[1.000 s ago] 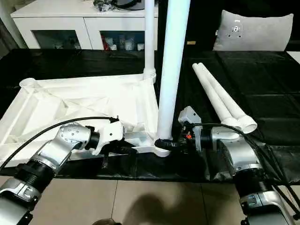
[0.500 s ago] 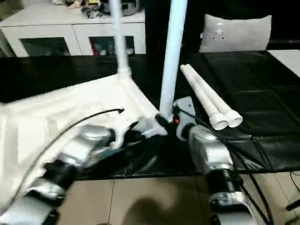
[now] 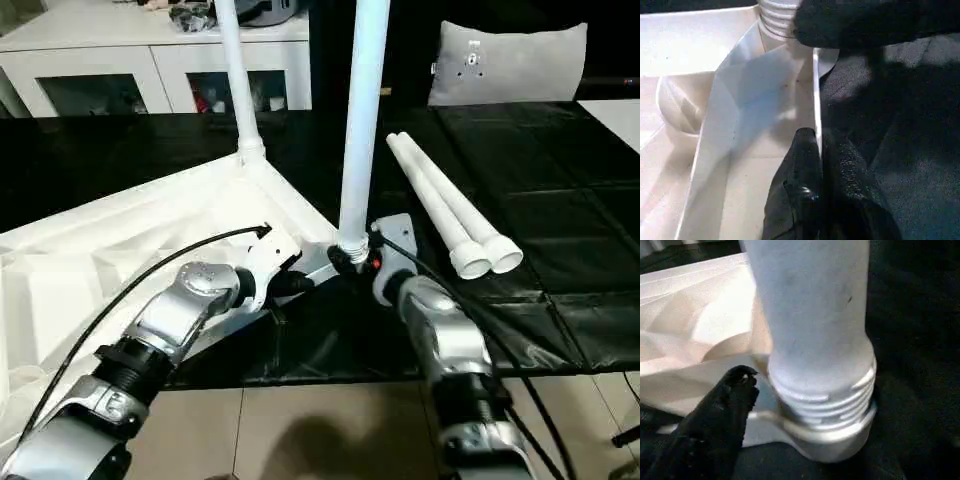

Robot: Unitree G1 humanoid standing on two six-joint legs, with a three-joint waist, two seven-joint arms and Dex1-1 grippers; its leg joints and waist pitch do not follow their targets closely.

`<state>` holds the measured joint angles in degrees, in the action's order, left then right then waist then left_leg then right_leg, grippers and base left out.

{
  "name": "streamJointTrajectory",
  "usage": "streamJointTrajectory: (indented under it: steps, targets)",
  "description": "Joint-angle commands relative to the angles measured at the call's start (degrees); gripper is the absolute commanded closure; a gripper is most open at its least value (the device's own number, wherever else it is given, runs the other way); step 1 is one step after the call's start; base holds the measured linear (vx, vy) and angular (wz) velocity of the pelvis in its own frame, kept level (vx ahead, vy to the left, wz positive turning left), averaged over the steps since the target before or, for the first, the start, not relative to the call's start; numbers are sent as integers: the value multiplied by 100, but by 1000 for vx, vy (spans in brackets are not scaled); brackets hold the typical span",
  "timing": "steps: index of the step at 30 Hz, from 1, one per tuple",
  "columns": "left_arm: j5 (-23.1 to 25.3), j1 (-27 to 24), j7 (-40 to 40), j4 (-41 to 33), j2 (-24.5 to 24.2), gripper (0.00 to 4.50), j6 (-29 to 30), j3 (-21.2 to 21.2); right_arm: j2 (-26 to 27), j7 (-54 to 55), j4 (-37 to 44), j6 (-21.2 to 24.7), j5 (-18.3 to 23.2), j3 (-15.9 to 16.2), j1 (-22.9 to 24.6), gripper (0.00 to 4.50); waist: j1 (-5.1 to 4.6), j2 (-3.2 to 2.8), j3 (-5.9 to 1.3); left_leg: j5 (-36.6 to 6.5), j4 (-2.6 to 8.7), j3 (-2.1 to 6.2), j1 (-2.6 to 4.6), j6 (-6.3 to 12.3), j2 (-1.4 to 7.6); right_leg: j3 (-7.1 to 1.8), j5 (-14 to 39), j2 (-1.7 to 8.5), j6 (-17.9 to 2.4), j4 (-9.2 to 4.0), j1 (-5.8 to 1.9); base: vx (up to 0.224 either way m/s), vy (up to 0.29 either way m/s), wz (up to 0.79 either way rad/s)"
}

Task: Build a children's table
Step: Rotate leg to tighten

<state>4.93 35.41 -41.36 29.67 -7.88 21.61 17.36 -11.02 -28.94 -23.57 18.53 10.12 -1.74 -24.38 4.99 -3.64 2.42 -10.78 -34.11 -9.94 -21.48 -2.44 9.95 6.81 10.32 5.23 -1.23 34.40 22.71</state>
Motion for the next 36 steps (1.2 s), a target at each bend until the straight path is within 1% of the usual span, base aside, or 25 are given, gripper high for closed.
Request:
streamJointTrajectory:
  steps: [1, 2, 3, 6, 7, 8, 9, 10, 11, 12, 13, 14, 18, 19, 21, 22, 25, 27, 28, 29, 31, 32, 34, 35, 36]
  targets:
    - [9, 8, -100, 19, -134, 450, -331, -59, -104, -222, 134, -100, 109, -24, 17, 21, 21, 103, -387, -711, 353, 124, -1, 498, 301, -342, 1108, 440, -952, -444, -354, 0, 0, 0]
    - [20, 0, -264, 58, -250, 450, -465, 1, -295, -567, 218, -146, 188, -28, 36, 4, 12, 107, -386, -711, 348, 120, -6, 504, 298, -339, 1115, 436, -948, -443, -352, 0, 0, 0]
    - [22, -3, -294, 62, -274, 450, -493, 16, -331, -629, 237, -147, 201, -25, 41, 4, 16, 106, -385, -738, 344, 120, -6, 531, 289, -333, 1147, 429, -938, -453, -352, 0, 0, 0]
    - [46, -19, -558, 105, -449, 450, -667, 128, -671, -1169, 399, -161, 267, 41, 70, 4, 22, 109, -381, -752, 342, 113, 7, 545, 302, -336, 1211, 421, -930, -449, -333, 0, 0, 0]
    - [49, -21, -592, 108, -467, 450, -689, 141, -708, -1232, 417, -165, 273, 52, 74, 4, 27, 121, -387, -736, 336, 113, 6, 566, 300, -336, 1185, 422, -930, -450, -336, 0, 0, 0]
    - [84, -28, -884, 132, -623, 450, -901, 267, -1003, -1779, 536, -244, 328, 150, 91, 4, 46, 99, -396, -703, 330, 119, 12, 603, 315, -339, 1095, 428, -959, -434, -331, 0, 0, 0]
    - [102, -43, -1061, 126, -717, 450, -1065, 347, -1147, -2044, 580, -273, 353, 205, 97, 4, 57, 83, -405, -653, 322, 121, 14, 637, 338, -345, 930, 423, -1007, -404, -324, 0, 0, 0]
    - [112, -52, -1167, 120, -774, 450, -1169, 395, -1228, -2193, 601, -288, 368, 237, 99, 4, 62, 92, -416, -580, 304, 122, -8, 687, 335, -343, 720, 416, -1062, -372, -331, 0, 0, 0]
    - [120, -61, -1248, 115, -815, 450, -1239, 429, -1286, -2301, 608, -289, 379, 264, 99, 4, 67, 90, -413, -558, 305, 123, -8, 706, 341, -343, 649, 423, -1096, -362, -324, 0, 0, 0]
    - [142, -90, -1577, 92, -967, 450, -1489, 558, -1513, -2715, 621, -331, 394, 382, 91, 4, 74, 78, -409, -593, 301, 124, -8, 739, 337, -331, 632, 421, -1144, -364, -320, 0, 0, 0]
    - [159, -101, -1745, 72, -1052, 450, -1548, 627, -1633, -2896, 614, -385, 355, 464, 76, 4, 88, 90, -407, -628, 296, 113, -11, 749, 340, -335, 666, 432, -1153, -367, -328, 0, 0, 0]
    - [186, -102, -1955, 66, -1166, 450, -1706, 729, -1770, -3143, 589, -467, 312, 566, 43, 4, 112, 87, -406, -645, 294, 115, -7, 740, 346, -332, 719, 429, -1166, -366, -324, 0, 0, 0]
    - [153, -111, -2258, 27, -1269, 450, -1883, 810, -1875, -3526, 585, -497, 328, 685, 7, 4, 165, 89, -395, -778, 301, 100, 17, 664, 360, -342, 918, 436, -1182, -376, -302, 0, 0, 0]
    - [122, -131, -2469, -37, -1335, 450, -1949, 869, -1919, -3772, 619, -523, 316, 815, 9, 4, 183, 88, -394, -816, 306, 103, 25, 631, 366, -345, 996, 443, -1174, -385, -297, 0, 0, 0]
    - [78, -149, -2660, -87, -1386, 450, -2005, 929, -1952, -3978, 618, -524, 326, 944, 6, 4, 192, 85, -392, -849, 317, 111, 23, 591, 381, -348, 1024, 443, -1168, -377, -296, 0, 0, 0]
    - [78, -149, -2660, -87, -1386, 450, -2005, 929, -1952, -3978, 618, -524, 326, 944, 6, 4, 194, 86, -393, -864, 316, 108, 28, 589, 378, -348, 1021, 440, -1174, -378, -292, 0, 0, 0]
    - [19, -148, -2836, -72, -1392, 450, -2118, 965, -1939, -4212, 489, -561, 278, 1167, -51, 36, 224, 84, -398, -844, 318, 113, 24, 557, 380, -352, 988, 445, -1189, -365, -295, 0, 0, 0]
    - [31, -133, -2825, -18, -1366, 450, -2177, 960, -1895, -4258, 423, -534, 299, 1180, -89, 54, 238, 84, -402, -817, 313, 112, 24, 557, 383, -356, 929, 448, -1201, -361, -293, 0, 0, 0]
    - [35, -129, -2822, -5, -1357, 450, -2189, 958, -1881, -4272, 404, -530, 305, 1175, -98, 67, 254, 96, -408, -793, 306, 107, 25, 554, 378, -357, 911, 450, -1201, -353, -298, 0, 0, 0]
    - [42, -123, -2821, 18, -1340, 450, -2206, 952, -1850, -4296, 364, -526, 312, 1169, -118, 67, 264, 92, -407, -781, 306, 108, 24, 558, 378, -356, 920, 450, -1199, -354, -297, 0, 0, 0]
    - [48, -116, -2836, 38, -1331, 450, -2213, 945, -1845, -4389, 337, -475, 347, 1199, -130, 85, 293, 96, -413, -737, 301, 106, 29, 557, 378, -356, 910, 449, -1192, -349, -293, 0, 0, 0]
    - [56, -107, -2850, 62, -1323, 450, -2225, 938, -1860, -4474, 328, -436, 372, 1226, -131, 85, 295, 95, -413, -731, 301, 107, 28, 558, 379, -355, 907, 449, -1192, -348, -295, 0, 0, 0]
    - [56, -103, -2855, 76, -1324, 450, -2230, 934, -1865, -4496, 329, -418, 381, 1232, -127, 113, 302, 97, -415, -710, 297, 107, 22, 568, 375, -354, 885, 445, -1176, -346, -297, 0, 0, 0]
    - [53, -100, -2858, 83, -1323, 450, -2230, 932, -1868, -4514, 331, -402, 397, 1231, -124, 113, 301, 98, -419, -691, 296, 109, 21, 570, 376, -355, 860, 446, -1174, -340, -301, 0, 0, 0]
    - [37, -94, -2871, 97, -1325, 450, -2229, 922, -1871, -4539, 333, -373, 436, 1228, -119, 126, 303, 100, -420, -674, 297, 110, 22, 583, 380, -352, 841, 443, -1178, -338, -299, 0, 0, 0]
